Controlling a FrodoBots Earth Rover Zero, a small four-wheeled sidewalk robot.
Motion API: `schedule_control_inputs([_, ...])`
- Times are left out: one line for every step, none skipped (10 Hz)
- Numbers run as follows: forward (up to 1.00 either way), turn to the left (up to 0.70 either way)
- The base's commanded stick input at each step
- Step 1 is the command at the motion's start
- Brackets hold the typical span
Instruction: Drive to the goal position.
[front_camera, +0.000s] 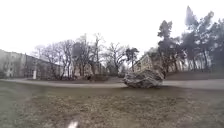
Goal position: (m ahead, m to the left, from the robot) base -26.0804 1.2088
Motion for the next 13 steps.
schedule_control_inputs([0.00,0.00])
schedule_control_inputs([0.00,0.00])
schedule_control_inputs([0.00,0.00])
schedule_control_inputs([0.00,0.00])
schedule_control_inputs([0.04,0.00])
schedule_control_inputs([0.70,0.00])
schedule_control_inputs([0.70,0.00])
schedule_control_inputs([0.70,0.00])
schedule_control_inputs([0.70,0.00])
schedule_control_inputs([0.70,0.00])
schedule_control_inputs([0.00,0.00])
schedule_control_inputs([0.00,0.00])
schedule_control_inputs([0.00,0.00])
